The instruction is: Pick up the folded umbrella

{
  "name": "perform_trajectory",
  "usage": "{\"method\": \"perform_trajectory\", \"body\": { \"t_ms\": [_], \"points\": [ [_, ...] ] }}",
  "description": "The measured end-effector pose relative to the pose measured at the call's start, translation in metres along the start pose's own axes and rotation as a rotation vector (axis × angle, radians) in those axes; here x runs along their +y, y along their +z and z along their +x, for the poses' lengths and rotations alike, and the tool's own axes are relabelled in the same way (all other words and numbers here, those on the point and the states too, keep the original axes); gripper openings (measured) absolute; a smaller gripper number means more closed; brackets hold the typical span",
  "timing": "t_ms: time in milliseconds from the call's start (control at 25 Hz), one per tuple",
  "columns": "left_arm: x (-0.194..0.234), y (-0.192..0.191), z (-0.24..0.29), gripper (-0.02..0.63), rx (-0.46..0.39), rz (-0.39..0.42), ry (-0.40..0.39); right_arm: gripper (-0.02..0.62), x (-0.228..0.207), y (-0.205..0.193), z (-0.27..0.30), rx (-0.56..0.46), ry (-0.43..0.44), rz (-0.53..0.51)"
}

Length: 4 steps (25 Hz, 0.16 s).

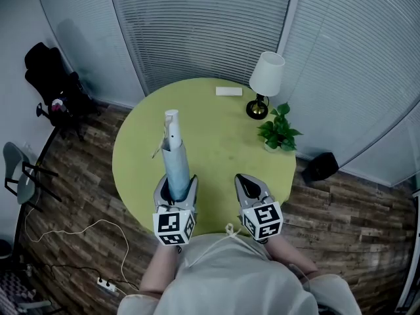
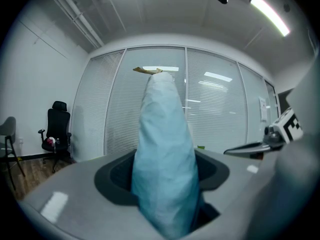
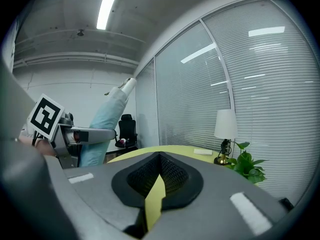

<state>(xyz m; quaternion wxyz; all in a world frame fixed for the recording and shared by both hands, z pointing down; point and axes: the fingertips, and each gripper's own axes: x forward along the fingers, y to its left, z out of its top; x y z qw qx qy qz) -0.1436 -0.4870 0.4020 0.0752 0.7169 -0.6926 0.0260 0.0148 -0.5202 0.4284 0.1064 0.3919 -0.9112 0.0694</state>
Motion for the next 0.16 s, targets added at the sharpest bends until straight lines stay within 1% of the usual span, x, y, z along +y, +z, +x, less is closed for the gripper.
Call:
{"method": "perform_trajectory", "body": {
  "t_ms": [160],
  "points": [
    [0.0008,-0.0008,0.0016,0.298,0.003,-0.003,-0.001,-0.002,-0.0009,-0.0006,0.0021,0.001,0.001,0.001]
  ]
}}
